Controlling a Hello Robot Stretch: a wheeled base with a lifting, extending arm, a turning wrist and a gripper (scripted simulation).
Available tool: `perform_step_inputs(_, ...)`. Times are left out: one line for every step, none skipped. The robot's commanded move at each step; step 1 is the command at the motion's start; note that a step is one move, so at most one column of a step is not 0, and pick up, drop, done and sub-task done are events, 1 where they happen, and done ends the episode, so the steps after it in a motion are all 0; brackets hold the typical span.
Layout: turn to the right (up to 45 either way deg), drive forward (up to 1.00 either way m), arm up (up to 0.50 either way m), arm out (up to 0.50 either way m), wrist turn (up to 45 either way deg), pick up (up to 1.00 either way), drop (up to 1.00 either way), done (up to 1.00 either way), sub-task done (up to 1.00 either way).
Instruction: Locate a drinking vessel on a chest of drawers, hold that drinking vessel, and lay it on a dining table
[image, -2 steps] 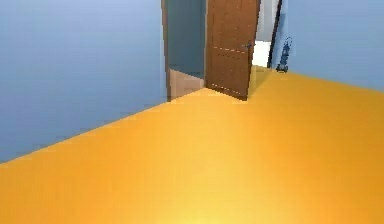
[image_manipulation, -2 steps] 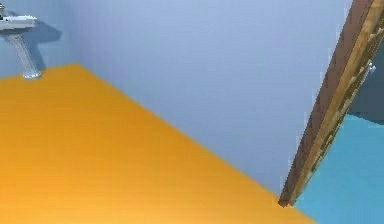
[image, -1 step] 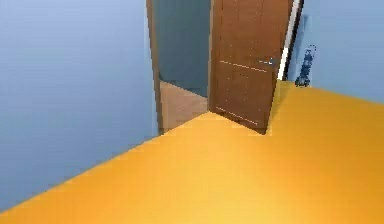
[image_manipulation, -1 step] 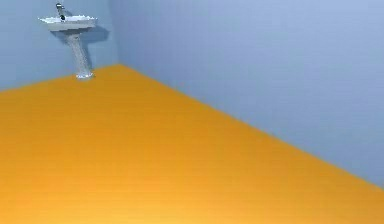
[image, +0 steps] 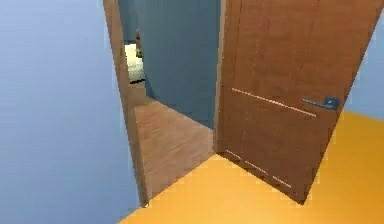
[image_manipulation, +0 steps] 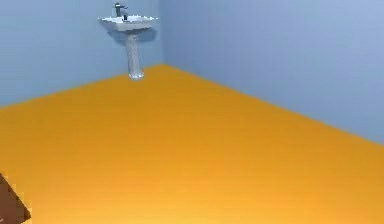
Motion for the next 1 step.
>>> perform_step_inputs(0.0,1.0,0.0,0.0,0.0,0.0,0.0,0.0,0.0)
